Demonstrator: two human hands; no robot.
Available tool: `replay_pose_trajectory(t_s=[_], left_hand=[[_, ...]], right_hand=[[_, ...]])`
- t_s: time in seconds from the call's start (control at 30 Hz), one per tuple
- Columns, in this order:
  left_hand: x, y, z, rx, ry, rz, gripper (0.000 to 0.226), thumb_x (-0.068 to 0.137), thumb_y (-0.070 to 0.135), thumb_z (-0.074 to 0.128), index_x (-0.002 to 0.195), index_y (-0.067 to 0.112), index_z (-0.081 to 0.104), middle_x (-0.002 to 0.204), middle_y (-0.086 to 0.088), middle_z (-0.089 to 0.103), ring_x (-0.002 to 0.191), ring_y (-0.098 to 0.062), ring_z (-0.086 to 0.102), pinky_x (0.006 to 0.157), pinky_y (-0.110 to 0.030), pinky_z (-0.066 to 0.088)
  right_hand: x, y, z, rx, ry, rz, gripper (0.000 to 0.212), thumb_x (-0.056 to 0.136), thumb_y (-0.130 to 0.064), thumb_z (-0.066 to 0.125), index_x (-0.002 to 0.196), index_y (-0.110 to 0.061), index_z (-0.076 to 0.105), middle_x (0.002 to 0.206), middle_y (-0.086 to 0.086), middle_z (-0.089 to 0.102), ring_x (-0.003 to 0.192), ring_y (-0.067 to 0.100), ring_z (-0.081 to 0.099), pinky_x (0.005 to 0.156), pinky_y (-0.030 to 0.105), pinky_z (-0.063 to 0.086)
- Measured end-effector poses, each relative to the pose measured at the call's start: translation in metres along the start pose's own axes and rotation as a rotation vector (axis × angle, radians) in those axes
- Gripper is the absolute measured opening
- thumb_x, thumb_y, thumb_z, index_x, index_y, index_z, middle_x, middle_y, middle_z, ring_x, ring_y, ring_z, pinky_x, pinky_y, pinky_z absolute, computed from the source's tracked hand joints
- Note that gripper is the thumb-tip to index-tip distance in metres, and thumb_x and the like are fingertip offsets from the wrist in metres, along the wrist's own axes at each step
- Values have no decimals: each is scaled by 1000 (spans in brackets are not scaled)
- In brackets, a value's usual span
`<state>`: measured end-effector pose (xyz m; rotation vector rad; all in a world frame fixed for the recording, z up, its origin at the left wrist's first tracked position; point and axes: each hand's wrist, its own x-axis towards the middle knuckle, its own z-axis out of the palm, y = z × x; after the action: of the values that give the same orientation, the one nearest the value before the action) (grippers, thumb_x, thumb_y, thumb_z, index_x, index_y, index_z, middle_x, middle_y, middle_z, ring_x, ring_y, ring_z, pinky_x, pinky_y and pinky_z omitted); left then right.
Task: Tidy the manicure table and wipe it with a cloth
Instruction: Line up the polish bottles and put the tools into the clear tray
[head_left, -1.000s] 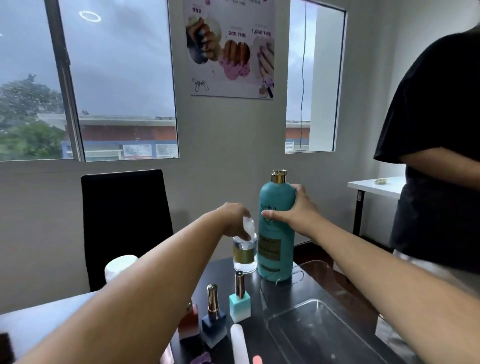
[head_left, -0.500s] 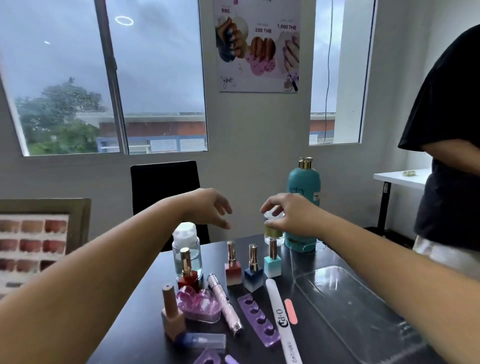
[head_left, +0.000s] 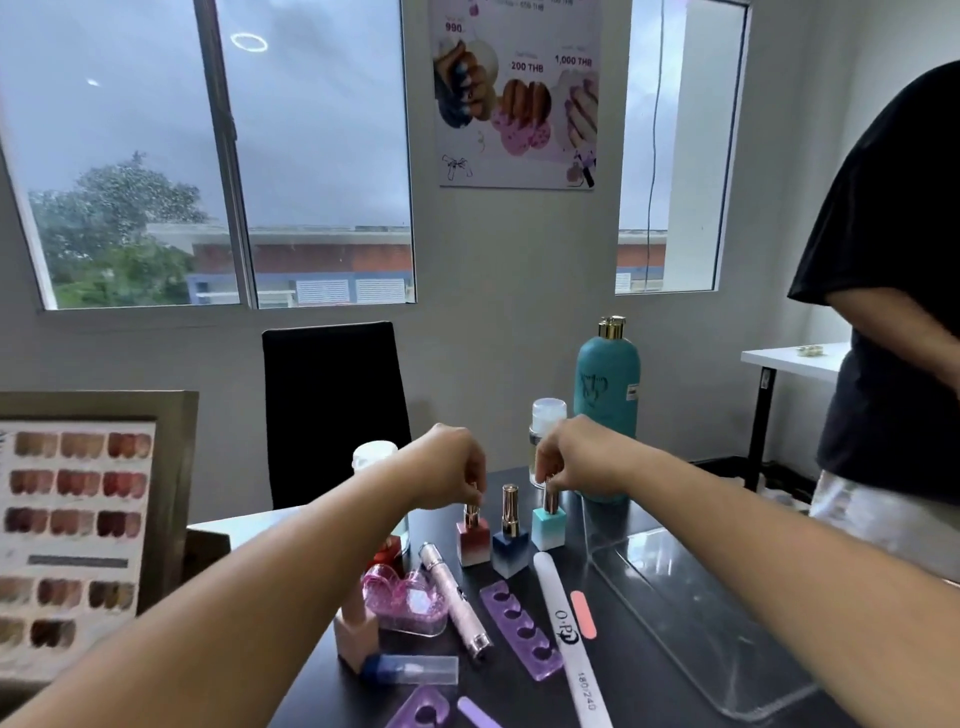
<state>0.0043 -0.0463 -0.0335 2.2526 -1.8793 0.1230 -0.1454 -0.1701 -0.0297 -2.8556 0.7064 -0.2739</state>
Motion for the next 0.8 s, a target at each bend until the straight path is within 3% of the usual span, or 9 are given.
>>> replay_pose_trajectory(t_s=[0.13,0.4,0.57,0.67,0.73,0.8], left_hand=[[19,4,0,-21,60,19,10,74,22,73,81,15,74,71,5,63,57,-4,48,51,-5,29],[78,41,11,-83,101,59,12,76,14,68,85,8,73,84,-4,71,71,-14,57,71,-25,49],[99,57,24,-88,58,99,10,76,15,69,82,7,71,66,8,54,65,-11,50,53,-15,38],[106,59,31,-105,59,100,8,76,15,70,81,9,70,63,12,49,69,-12,52,51,-11,37],[106,58,33,-117,54,85,13,76,19,71,86,12,69,66,11,52,72,-12,52,53,-13,37],[103,56,30,-113,50,64,27,75,27,73,98,15,68,81,6,59,80,-14,53,65,-18,42]], right_hand=[[2,14,-12,19,65,20,9,79,-10,73,86,-15,74,86,-4,70,81,10,65,73,21,51],[3,57,-29,4,99,110,7,79,-12,73,81,-19,73,81,-6,66,83,11,62,73,23,50],[1,73,-25,-9,61,143,9,79,-10,72,79,-19,73,80,-8,62,82,11,61,70,23,50],[0,75,-20,-27,60,141,11,80,-8,70,80,-18,73,80,-4,67,81,14,63,73,27,55],[0,75,-17,-35,63,132,12,81,-7,68,84,-17,74,84,-2,68,83,15,63,75,27,55],[-1,72,-17,-28,79,127,12,82,-8,68,88,-17,74,87,-3,66,86,14,62,77,27,53]])
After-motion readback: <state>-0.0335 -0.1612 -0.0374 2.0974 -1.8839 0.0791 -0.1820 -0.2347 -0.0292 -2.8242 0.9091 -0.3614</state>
